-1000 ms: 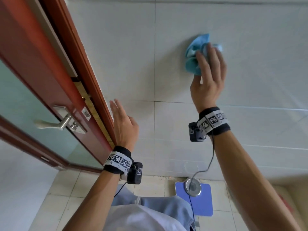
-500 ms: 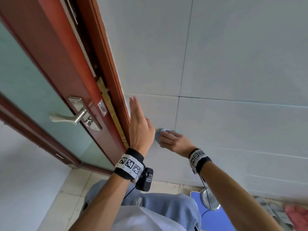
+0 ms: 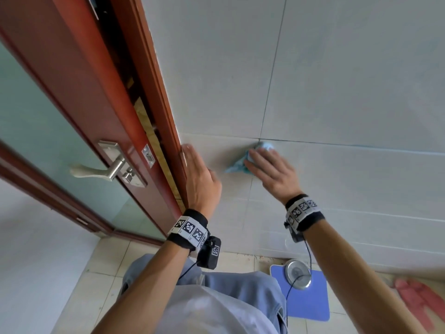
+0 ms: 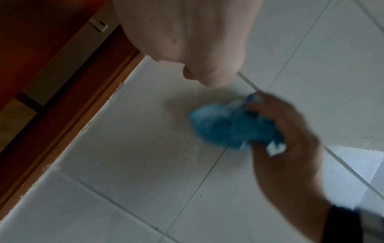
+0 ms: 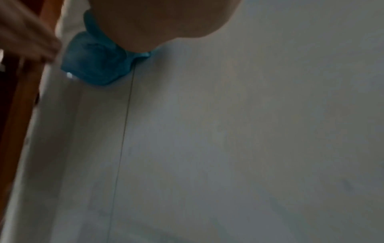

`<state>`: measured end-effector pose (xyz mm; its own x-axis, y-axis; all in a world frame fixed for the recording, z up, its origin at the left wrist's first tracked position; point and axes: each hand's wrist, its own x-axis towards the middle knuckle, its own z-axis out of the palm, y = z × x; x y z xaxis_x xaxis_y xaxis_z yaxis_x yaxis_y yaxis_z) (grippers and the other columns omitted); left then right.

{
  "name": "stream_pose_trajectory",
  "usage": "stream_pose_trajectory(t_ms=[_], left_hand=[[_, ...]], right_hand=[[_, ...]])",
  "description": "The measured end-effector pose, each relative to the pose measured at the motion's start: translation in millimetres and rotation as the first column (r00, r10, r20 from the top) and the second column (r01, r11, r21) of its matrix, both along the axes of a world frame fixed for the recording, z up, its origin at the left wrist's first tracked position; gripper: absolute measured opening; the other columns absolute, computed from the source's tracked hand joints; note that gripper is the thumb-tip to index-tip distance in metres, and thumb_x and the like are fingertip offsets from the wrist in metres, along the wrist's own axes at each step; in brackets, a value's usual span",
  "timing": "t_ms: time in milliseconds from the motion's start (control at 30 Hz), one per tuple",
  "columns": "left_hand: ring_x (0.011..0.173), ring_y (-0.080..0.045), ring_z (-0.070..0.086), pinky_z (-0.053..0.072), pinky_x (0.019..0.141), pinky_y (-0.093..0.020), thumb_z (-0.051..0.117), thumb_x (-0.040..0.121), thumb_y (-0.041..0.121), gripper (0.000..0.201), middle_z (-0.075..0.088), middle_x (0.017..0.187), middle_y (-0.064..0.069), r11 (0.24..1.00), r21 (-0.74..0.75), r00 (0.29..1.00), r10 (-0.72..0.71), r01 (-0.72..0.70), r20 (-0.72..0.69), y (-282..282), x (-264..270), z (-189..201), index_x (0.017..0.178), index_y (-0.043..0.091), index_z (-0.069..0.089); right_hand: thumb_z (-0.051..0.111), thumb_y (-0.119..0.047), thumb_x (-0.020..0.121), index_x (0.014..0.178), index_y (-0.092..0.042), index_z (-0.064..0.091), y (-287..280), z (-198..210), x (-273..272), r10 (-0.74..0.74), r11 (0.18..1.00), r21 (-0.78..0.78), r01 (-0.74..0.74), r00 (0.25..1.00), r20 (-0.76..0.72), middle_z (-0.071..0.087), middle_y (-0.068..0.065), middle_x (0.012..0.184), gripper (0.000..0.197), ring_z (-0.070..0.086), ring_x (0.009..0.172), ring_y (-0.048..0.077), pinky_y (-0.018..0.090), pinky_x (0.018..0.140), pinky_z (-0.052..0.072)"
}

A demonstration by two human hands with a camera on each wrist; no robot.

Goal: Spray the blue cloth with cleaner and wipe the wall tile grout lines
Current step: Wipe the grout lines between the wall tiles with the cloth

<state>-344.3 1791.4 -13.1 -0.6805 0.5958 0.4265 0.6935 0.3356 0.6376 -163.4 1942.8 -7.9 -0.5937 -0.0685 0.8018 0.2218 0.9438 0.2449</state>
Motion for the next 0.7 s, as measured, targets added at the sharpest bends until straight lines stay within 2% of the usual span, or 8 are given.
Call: stream_pose_trajectory(t_ms=[133, 200, 333, 433, 500, 567, 633, 700], left_hand=[[0.161, -0.031, 0.004, 0.021, 0.129, -0.046, 0.04, 0.096, -0.001, 0.077, 0.001, 0.172, -0.022, 0.999, 0.013, 0.999, -0.04, 0.04, 0.005, -5, 9, -4, 0.163, -0.003, 0.001], [0.161, -0.029, 0.005, 0.021, 0.129, -0.042, 0.043, 0.094, -0.005, 0.08, 0.003, 0.172, -0.02, 0.998, 0.004, 0.998, -0.068, 0.068, 0.001, -9, 12, -9, 0.163, -0.002, 0.003], [0.161, -0.027, 0.005, 0.015, 0.13, -0.037, 0.045, 0.093, -0.006, 0.083, 0.002, 0.173, -0.019, 0.995, -0.033, 0.995, -0.098, 0.098, 0.01, -10, 13, -13, 0.164, 0.0, 0.002], [0.161, -0.027, 0.005, 0.011, 0.129, -0.029, 0.044, 0.093, -0.007, 0.083, 0.002, 0.173, -0.019, 0.993, -0.049, 0.994, -0.105, 0.107, 0.037, -8, 20, -7, 0.164, -0.001, 0.002], [0.161, -0.025, 0.004, 0.004, 0.127, -0.019, 0.043, 0.094, -0.006, 0.082, 0.001, 0.173, -0.018, 0.993, -0.05, 0.993, -0.108, 0.11, 0.052, -7, 24, 0, 0.164, 0.0, 0.002], [0.161, -0.024, 0.004, 0.004, 0.126, -0.019, 0.042, 0.094, -0.007, 0.082, 0.001, 0.173, -0.017, 0.992, -0.044, 0.991, -0.116, 0.119, 0.06, -6, 28, 7, 0.164, 0.001, 0.002], [0.161, -0.023, 0.004, 0.008, 0.128, -0.024, 0.042, 0.094, -0.007, 0.082, 0.0, 0.173, -0.016, 0.991, -0.043, 0.989, -0.123, 0.127, 0.077, -6, 31, 12, 0.164, 0.001, 0.001], [0.161, -0.022, 0.005, 0.009, 0.128, -0.025, 0.042, 0.094, -0.007, 0.082, 0.0, 0.173, -0.014, 0.991, -0.042, 0.986, -0.126, 0.131, 0.105, -5, 33, 17, 0.164, 0.002, 0.0]], right_hand=[[0.081, -0.004, 0.091, 0.128, -0.012, 0.073, -10, -102, 12, 0.04, 0.999, -0.046, -0.026, 0.948, 0.314, 0.063, 0.008, 0.145, 0.039, 0.055, 0.139, 0.03, 0.044, 0.119, 0.041], [0.081, -0.006, 0.091, 0.12, -0.011, 0.075, -19, -121, 18, 0.065, 0.996, -0.078, -0.039, 0.928, 0.367, 0.065, 0.007, 0.142, 0.03, 0.058, 0.136, 0.029, 0.042, 0.123, 0.035], [0.066, -0.002, 0.102, 0.137, -0.008, 0.067, -27, -70, 32, 0.05, 0.995, -0.097, -0.028, 0.973, 0.226, 0.055, 0.01, 0.153, 0.036, 0.053, 0.141, 0.032, 0.05, 0.117, 0.043], [0.063, 0.005, 0.1, 0.138, -0.012, 0.066, -16, 2, 44, -0.088, 0.992, -0.092, 0.086, 0.996, -0.026, 0.058, 0.013, 0.149, 0.042, 0.056, 0.138, 0.035, 0.054, 0.106, 0.052], [0.067, 0.01, 0.095, 0.133, -0.008, 0.07, 1, 41, 49, -0.206, 0.971, -0.17, 0.166, 0.945, -0.253, 0.061, 0.016, 0.144, 0.042, 0.056, 0.135, 0.037, 0.054, 0.104, 0.053], [0.068, 0.009, 0.095, 0.125, -0.004, 0.074, 12, 60, 49, -0.295, 0.949, -0.228, 0.22, 0.873, -0.387, 0.063, 0.016, 0.14, 0.033, 0.055, 0.134, 0.036, 0.051, 0.104, 0.054], [0.068, 0.011, 0.093, 0.125, -0.004, 0.074, 14, 50, 43, -0.316, 0.943, -0.228, 0.242, 0.866, -0.388, 0.064, 0.016, 0.14, 0.036, 0.055, 0.134, 0.035, 0.051, 0.104, 0.053], [0.066, 0.015, 0.09, 0.133, -0.008, 0.071, 8, 20, 34, -0.254, 0.956, -0.211, 0.205, 0.937, -0.24, 0.062, 0.014, 0.144, 0.049, 0.055, 0.136, 0.034, 0.052, 0.106, 0.052]])
